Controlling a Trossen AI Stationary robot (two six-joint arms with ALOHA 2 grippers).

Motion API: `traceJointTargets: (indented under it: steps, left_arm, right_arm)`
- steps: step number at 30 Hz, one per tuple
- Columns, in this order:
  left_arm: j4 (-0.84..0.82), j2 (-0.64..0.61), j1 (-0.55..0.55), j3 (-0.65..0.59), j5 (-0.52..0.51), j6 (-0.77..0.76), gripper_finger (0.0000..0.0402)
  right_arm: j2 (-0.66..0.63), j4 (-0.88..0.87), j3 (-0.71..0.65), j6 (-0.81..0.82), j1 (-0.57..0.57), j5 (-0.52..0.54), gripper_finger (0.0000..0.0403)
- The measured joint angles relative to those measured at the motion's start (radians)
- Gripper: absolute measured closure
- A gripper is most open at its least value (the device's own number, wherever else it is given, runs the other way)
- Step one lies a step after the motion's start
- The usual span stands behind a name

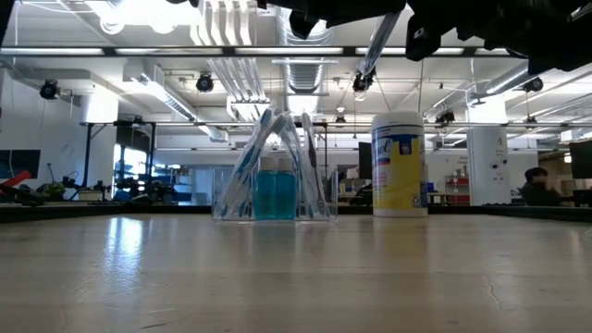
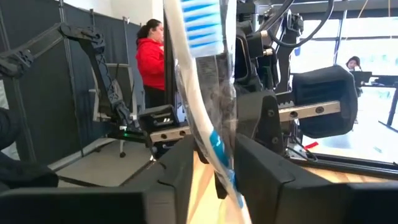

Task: Pick & Place toothbrushing station
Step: Put the blue toothbrush into the transparent organizer

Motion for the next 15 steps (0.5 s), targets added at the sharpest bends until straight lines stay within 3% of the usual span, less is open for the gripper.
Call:
traceJointTargets:
  steps: [8, 11, 15]
  left_arm:
    - [-0.008, 0.000, 0.002, 0.000, 0.002, -0.018, 0.0385]
    - [-0.017, 0.000, 0.002, 0.000, 0.017, -0.032, 0.0379]
    - [-0.030, -0.005, -0.001, 0.000, 0.064, -0.017, 0.0339]
  right_arm:
    - [0.003, -0.002, -0.001, -0.017, -0.001, 0.008, 0.0376]
    - [0.002, -0.014, -0.001, -0.029, -0.001, 0.003, 0.0385]
    - [-0.009, -0.034, -0.002, -0.018, -0.001, -0.020, 0.0384]
